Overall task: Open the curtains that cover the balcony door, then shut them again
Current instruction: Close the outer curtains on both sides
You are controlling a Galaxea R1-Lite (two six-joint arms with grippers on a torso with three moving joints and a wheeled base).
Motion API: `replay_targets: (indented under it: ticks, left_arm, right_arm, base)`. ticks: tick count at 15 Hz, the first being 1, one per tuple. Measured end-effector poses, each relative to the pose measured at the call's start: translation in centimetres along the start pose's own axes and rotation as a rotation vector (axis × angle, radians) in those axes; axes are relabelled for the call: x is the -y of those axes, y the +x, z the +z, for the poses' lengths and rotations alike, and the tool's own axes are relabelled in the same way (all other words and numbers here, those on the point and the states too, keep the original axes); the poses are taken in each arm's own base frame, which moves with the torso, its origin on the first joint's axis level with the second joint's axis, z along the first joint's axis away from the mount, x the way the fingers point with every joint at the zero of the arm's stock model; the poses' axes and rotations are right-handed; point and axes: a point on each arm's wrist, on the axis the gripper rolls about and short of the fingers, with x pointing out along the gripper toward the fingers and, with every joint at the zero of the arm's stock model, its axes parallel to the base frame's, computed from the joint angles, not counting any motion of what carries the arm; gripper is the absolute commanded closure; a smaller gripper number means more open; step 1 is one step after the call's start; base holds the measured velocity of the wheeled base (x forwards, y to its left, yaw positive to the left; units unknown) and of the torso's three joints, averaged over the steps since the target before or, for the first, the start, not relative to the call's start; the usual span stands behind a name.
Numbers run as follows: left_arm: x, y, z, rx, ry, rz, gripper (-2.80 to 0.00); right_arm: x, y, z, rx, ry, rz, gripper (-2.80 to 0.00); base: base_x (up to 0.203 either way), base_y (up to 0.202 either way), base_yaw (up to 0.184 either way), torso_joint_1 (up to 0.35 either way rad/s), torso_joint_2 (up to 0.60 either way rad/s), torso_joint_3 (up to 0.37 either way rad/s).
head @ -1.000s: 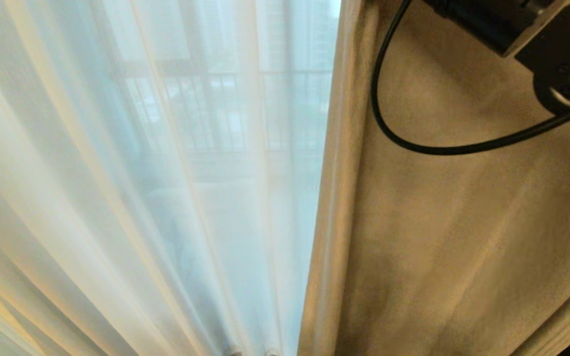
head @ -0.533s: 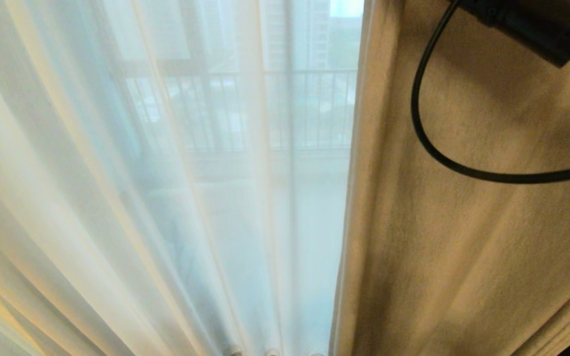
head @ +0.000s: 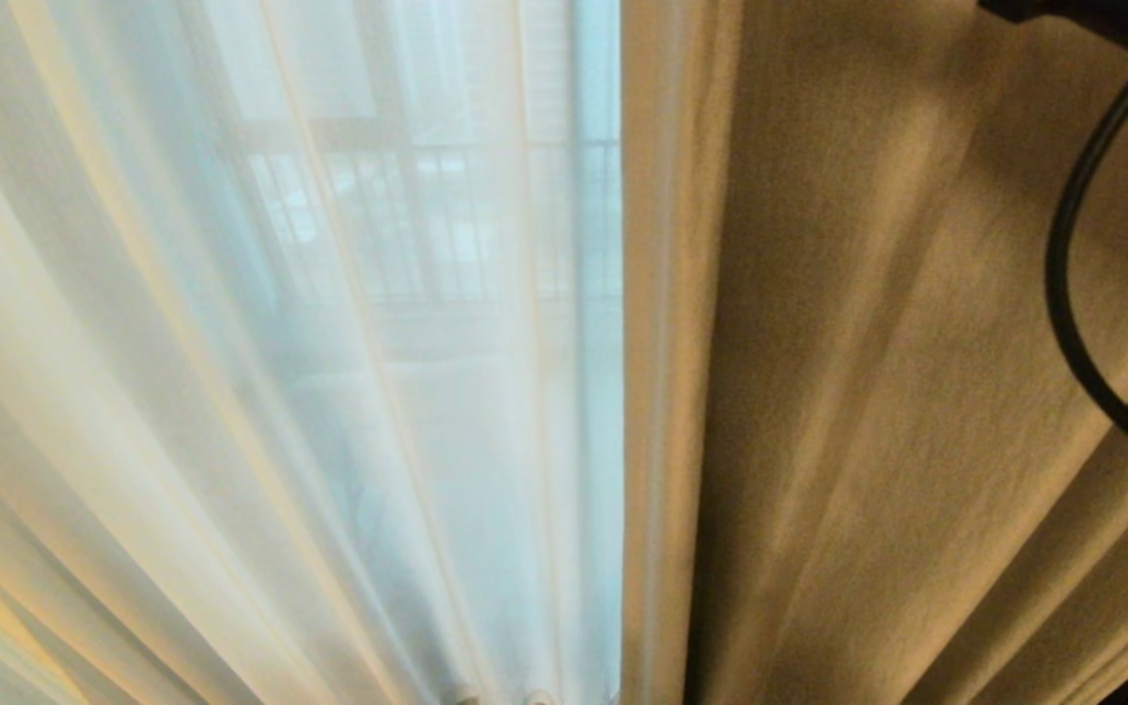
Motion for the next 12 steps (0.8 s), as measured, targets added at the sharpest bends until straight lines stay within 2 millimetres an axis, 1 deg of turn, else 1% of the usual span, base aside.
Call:
replay_targets:
  ticks: [2,8,9,12]
  left_arm:
    - [0.0,0.0,0.0,0.0,0.0,0.0,0.0]
    - [0.0,0.0,0.0,0.0,0.001,0.0,0.0]
    - [0.0,0.0,0.0,0.0,0.001,0.0,0.0]
    - [0.0,0.0,0.0,0.0,0.001,-0.001,0.0]
  right_arm:
    - [-0.1,-2.5,-0.2,-0.033,0.001,0.002,-2.8]
    - [-1.0,-10.9,-1.8,-0.123,0.005,0.011,-2.8]
    - [-1.0,-12.2,-2.2,-0.131,0.002,0.005,0.0]
    - [-1.3,-15.9,-3.7,-0.168,-0.007,-0.019,0.0]
  base:
    - [0.0,0.0,0.0,0.0,0.0,0.0]
    - [0.0,0.0,0.0,0.0,0.0,0.0]
    - [0.0,0.0,0.0,0.0,0.0,0.0]
    - [0.0,0.0,0.0,0.0,0.0,0.0]
